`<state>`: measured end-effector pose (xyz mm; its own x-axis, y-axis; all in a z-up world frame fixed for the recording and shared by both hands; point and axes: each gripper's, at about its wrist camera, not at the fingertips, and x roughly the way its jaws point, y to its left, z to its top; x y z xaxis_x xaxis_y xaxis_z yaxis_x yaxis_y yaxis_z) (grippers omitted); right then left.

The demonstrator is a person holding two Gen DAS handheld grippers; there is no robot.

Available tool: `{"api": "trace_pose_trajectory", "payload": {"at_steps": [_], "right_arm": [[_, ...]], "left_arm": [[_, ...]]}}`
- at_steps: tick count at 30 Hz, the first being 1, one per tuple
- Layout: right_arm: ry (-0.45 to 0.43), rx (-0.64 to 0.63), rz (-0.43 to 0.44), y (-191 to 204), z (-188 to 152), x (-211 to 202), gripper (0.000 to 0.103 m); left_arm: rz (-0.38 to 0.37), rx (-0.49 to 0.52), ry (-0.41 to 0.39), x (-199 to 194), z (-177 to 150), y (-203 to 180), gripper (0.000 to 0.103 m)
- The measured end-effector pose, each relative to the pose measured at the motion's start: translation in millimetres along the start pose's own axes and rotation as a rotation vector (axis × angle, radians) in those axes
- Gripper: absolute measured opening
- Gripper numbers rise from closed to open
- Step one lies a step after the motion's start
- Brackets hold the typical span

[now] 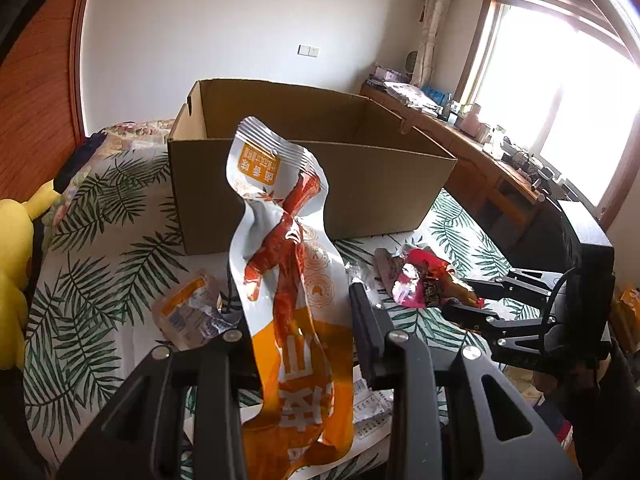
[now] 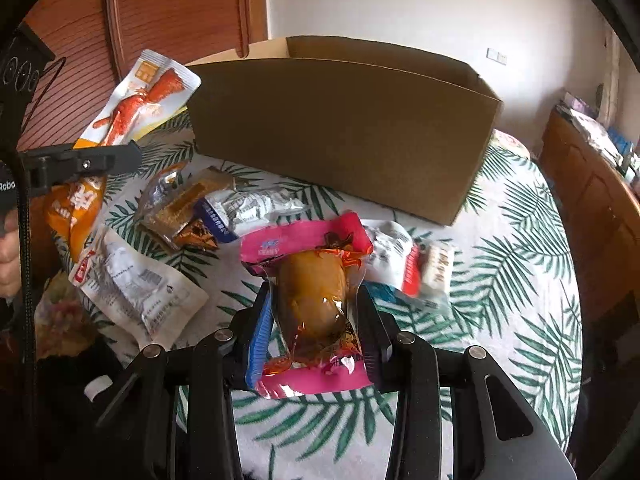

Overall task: Organize snacks
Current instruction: 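Carry the pink pack into the box and release it with the right tool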

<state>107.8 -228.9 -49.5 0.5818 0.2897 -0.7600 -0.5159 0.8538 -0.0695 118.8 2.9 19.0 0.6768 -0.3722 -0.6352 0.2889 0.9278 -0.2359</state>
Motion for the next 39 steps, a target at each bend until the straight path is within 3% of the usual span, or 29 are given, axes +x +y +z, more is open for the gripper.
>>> {"api": "trace_pose_trajectory", "payload": {"at_steps": [10,23,39], "right_arm": [[-0.049,0.009,-0.025,-9.7,15.2,-17.6,0.039],[-0.168,0.023,-0.059,-17.4,68.8,-36.3,0.039],[-0.197,0.063,-0.108,-27.9,134.8,-13.4,0.039]], "left_arm": [[0.001,0.013,-0.02,-4.5,14.5,-2.8,0.031],[0.043,0.065,-0.083,-15.2,62.5,0.3,0.031],[0.092,0.114,-0.084,7.3,114.6,-0.9,0.032]]}}
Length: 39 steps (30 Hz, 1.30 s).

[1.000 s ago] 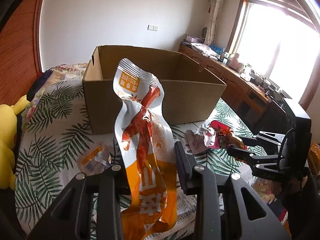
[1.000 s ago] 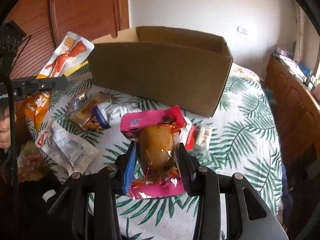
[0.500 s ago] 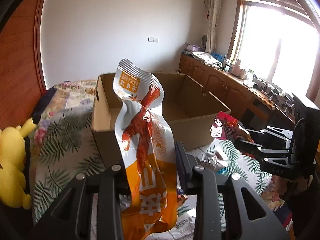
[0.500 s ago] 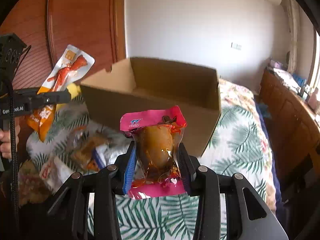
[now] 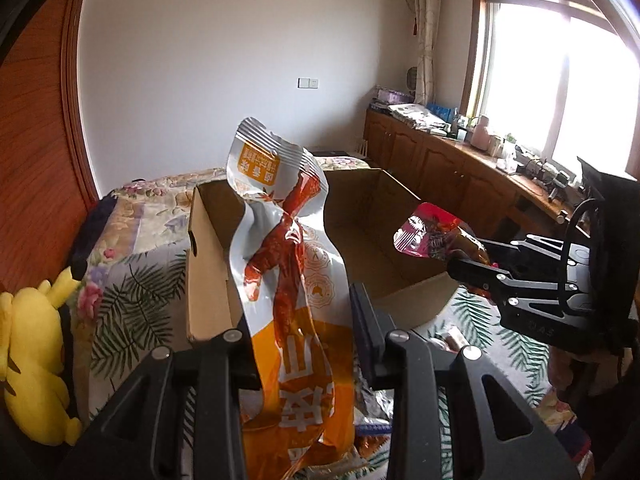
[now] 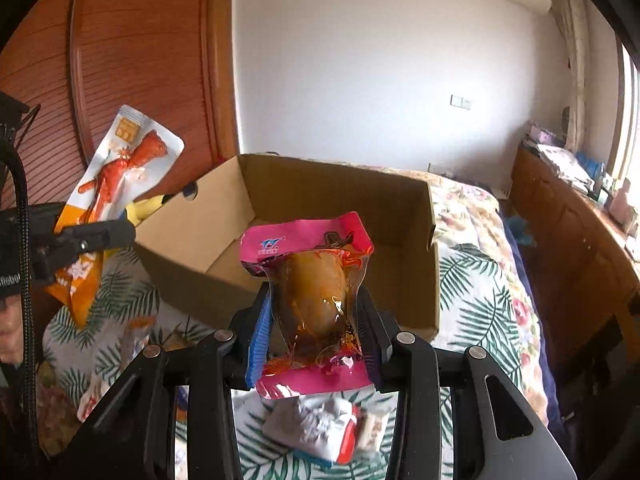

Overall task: Organize snacks
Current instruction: 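Carry the pink pack into the box and release it with the right tool, then lower the orange pack into the box and open the left tool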

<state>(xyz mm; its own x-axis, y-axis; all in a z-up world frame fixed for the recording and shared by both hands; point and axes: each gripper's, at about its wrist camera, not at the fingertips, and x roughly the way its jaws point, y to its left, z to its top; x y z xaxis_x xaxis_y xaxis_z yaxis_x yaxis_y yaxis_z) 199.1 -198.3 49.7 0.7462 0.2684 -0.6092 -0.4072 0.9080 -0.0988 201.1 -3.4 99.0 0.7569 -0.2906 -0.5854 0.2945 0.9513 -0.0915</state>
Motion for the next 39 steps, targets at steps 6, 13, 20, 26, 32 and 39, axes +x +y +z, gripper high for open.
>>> {"api": "trace_pose_trajectory", "payload": {"at_steps": [6,13,20,26,32,39], "right_arm": [[0.017,0.02,-0.013,-4.6,8.6,15.4,0.039],[0.048,0.033,-0.032,-9.1,15.3,34.3,0.039],[0.063,0.043,-0.039,-11.4,13.1,40.1,0.04],[0.082,0.043,-0.049,-12.5,17.2,46.7,0.041],[0.09,0.054,-0.045,-15.0,16.1,50.9,0.045],[0.082,0.058,-0.055,-16.2,14.9,49.0,0.059]], "left_arm": [[0.028,0.002,0.02,17.1,12.6,3.0,0.032],[0.053,-0.004,0.048,38.3,23.3,6.9,0.032],[0.033,-0.06,0.089,58.3,22.7,10.0,0.032],[0.056,-0.05,0.102,68.0,24.5,6.7,0.032],[0.067,-0.033,0.109,72.7,24.7,2.6,0.034],[0.092,-0.031,0.107,80.5,29.1,0.1,0.044]]}}
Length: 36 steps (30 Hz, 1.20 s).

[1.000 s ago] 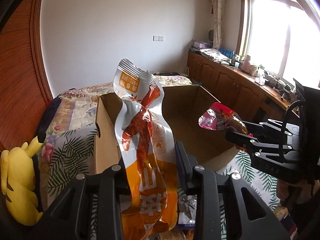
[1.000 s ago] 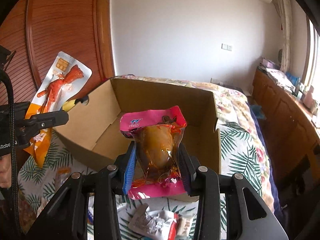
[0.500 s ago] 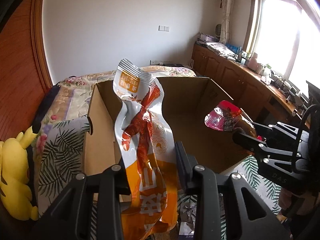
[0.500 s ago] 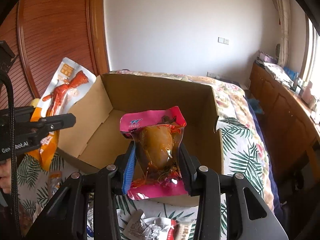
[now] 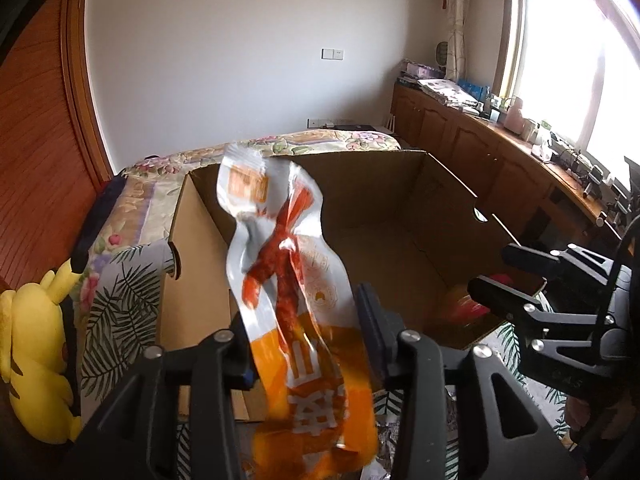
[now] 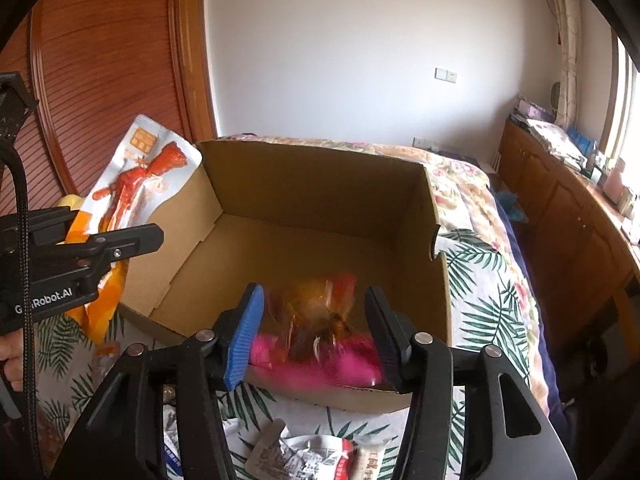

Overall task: Organize snacks
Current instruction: 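Lower the orange pack into the box and open the left tool, then move both tools back over the remaining snack packets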

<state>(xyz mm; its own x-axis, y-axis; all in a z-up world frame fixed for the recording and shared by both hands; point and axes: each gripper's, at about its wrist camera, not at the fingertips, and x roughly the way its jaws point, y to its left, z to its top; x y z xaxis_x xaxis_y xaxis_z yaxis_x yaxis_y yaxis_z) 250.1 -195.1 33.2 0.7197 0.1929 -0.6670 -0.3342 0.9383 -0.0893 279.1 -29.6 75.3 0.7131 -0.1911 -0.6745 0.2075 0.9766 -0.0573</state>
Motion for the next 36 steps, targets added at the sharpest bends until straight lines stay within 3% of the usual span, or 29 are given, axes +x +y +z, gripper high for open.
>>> {"api": "trace_pose_trajectory", "payload": {"at_steps": [6,14,24,36], "right_arm": [[-0.017,0.019,0.021,-3.3,-3.0,-7.4,0.059],[-0.034,0.041,0.06,-4.0,-15.9,-20.1,0.059],[-0.074,0.035,0.1,2.2,-46.9,-53.3,0.059],[-0.063,0.029,0.092,1.2,-91.5,-69.5,0.059]], "left_arm": [[0.007,0.003,-0.023,-4.4,1.2,-1.3,0.051],[0.006,0.048,-0.06,-23.5,-5.9,-8.1,0.052],[0.01,0.166,-0.1,-61.2,-51.2,-23.6,0.052],[-0.083,0.169,-0.065,-80.6,-102.2,-26.8,0.052]]}}
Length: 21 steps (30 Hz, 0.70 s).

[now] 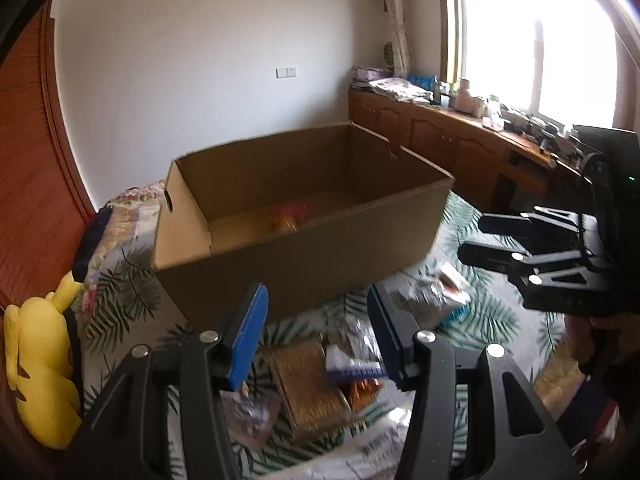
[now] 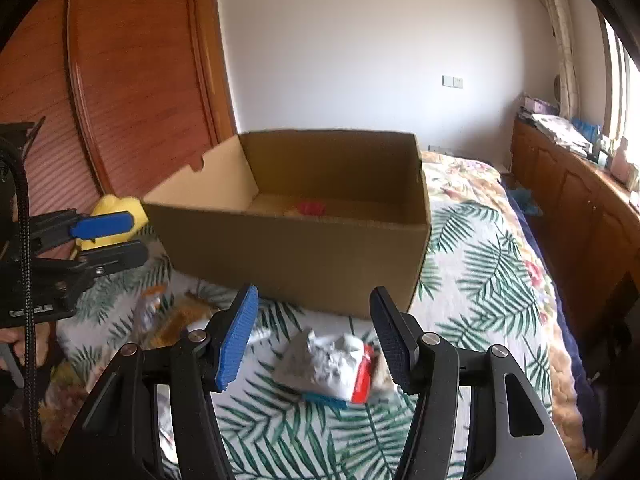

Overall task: Organize snacks
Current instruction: 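Move both tools back over the remaining snack packets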

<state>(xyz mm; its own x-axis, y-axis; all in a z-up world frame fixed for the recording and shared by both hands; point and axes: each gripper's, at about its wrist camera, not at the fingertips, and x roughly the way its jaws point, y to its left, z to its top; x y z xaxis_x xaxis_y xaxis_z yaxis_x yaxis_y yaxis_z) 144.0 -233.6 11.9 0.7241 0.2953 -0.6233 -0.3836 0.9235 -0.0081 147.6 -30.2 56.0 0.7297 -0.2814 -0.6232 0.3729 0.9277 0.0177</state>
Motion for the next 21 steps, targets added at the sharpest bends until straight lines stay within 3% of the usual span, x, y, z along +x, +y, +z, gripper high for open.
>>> {"api": "trace_pose_trajectory", "payload": {"at_steps": [21], "right_arm": [[0.079,0.062,0.005,-5.7,-68.3,-1.2,0.059]], "left_arm": [[-0.109,0.005,0.115,-16.6,-110.2,-11.7,0.056]]}}
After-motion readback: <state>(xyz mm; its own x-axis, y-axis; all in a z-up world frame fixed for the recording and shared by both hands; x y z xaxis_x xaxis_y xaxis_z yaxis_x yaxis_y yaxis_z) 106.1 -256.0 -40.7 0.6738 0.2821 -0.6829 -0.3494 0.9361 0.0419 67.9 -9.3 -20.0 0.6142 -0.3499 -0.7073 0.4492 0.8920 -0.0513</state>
